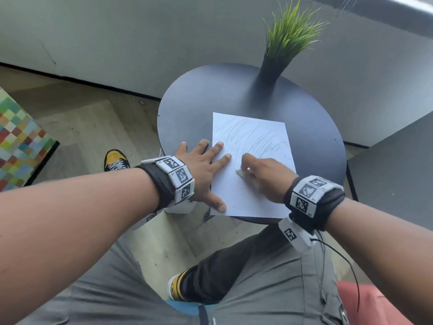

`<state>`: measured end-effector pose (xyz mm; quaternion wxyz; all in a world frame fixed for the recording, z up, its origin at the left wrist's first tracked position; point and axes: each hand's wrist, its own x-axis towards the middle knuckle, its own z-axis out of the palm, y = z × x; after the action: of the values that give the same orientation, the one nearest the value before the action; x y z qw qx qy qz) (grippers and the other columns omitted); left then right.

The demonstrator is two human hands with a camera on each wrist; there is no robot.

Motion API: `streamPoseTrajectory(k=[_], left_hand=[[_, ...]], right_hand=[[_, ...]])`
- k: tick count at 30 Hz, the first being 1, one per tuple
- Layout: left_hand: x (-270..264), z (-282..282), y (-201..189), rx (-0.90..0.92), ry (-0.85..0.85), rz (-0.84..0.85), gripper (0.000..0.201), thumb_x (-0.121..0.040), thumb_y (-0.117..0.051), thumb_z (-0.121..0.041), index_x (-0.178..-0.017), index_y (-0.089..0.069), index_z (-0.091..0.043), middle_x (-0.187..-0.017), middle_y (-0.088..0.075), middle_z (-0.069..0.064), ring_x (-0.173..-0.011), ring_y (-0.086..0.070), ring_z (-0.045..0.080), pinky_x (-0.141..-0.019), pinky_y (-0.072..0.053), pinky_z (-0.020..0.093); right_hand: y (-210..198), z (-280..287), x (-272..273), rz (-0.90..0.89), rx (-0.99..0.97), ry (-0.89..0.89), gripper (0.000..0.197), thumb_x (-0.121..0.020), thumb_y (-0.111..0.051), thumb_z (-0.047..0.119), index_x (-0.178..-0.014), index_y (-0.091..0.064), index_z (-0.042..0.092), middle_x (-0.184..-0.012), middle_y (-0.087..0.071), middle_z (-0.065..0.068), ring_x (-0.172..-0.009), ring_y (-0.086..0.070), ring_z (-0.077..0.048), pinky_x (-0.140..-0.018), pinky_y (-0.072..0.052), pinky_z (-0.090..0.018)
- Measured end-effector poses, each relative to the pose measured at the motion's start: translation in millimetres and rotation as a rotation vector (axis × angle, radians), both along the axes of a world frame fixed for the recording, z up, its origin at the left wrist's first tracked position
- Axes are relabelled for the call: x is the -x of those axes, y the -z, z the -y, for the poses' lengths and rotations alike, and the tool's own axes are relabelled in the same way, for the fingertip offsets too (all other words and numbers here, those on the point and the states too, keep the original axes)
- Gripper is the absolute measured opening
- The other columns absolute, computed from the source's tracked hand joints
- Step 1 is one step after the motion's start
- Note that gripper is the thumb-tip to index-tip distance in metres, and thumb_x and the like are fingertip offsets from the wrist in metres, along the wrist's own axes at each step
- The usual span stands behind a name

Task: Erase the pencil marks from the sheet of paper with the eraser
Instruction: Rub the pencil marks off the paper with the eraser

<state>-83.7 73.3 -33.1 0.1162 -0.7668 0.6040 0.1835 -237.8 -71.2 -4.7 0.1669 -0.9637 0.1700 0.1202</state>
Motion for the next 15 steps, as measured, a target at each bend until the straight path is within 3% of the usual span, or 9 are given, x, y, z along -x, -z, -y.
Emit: streamPoseTrajectory(k=[4,8,11,13,15], left_hand=[[1,-1,1,0.001,0.008,0.024,0.131,-0.057,-0.037,-0.103,-0.156,0.014,-0.033,-0.165,0.021,-0.003,-0.151,0.009,0.032,-0.113,-0.016,0.065],[0,1,0,-0.007,-0.001,0.004,0.133,-0.056,-0.039,-0.103,-0.156,0.014,-0.033,-0.165,0.022,-0.004,-0.152,0.010,0.030,-0.114,-0.014,0.066],[1,0,1,-0.003,0.004,0.013,0.133,-0.056,-0.038,-0.103,-0.157,0.014,-0.032,-0.165,0.020,-0.003,-0.152,0.009,0.030,-0.113,-0.015,0.066],[1,-1,2,-0.001,0.009,0.024,0.132,-0.057,-0.035,-0.103,-0.156,0.014,-0.032,-0.165,0.020,-0.003,-0.152,0.009,0.030,-0.113,-0.016,0.066],[1,0,1,-0.003,0.006,0.014,0.132,-0.056,-0.036,-0.103,-0.156,0.014,-0.033,-0.165,0.021,-0.003,-0.151,0.010,0.030,-0.113,-0.016,0.065]], right_hand=[[3,-40,14,-0.129,-0.073,-0.300,0.010,-0.097,-0.044,0.028,-0.098,-0.040,0.018,-0.085,-0.057,-0.004,-0.074,-0.051,-0.028,-0.065,-0.043,-0.040],[-1,-3,5,-0.035,-0.003,0.009,0.020,-0.100,-0.042,0.039,-0.099,-0.041,0.019,-0.086,-0.059,-0.004,-0.077,-0.053,-0.030,-0.069,-0.045,-0.038],[-3,-30,10,-0.121,0.012,-0.154,0.016,-0.100,-0.041,0.031,-0.096,-0.032,0.018,-0.082,-0.052,-0.003,-0.073,-0.049,-0.030,-0.065,-0.041,-0.038],[-4,-49,17,-0.190,-0.062,-0.275,0.014,-0.099,-0.044,0.026,-0.099,-0.036,0.014,-0.083,-0.054,-0.007,-0.072,-0.049,-0.030,-0.066,-0.042,-0.040],[-7,-31,12,-0.189,-0.041,-0.163,0.020,-0.100,-0.041,0.032,-0.107,-0.041,0.013,-0.092,-0.060,-0.011,-0.080,-0.054,-0.033,-0.073,-0.046,-0.043]])
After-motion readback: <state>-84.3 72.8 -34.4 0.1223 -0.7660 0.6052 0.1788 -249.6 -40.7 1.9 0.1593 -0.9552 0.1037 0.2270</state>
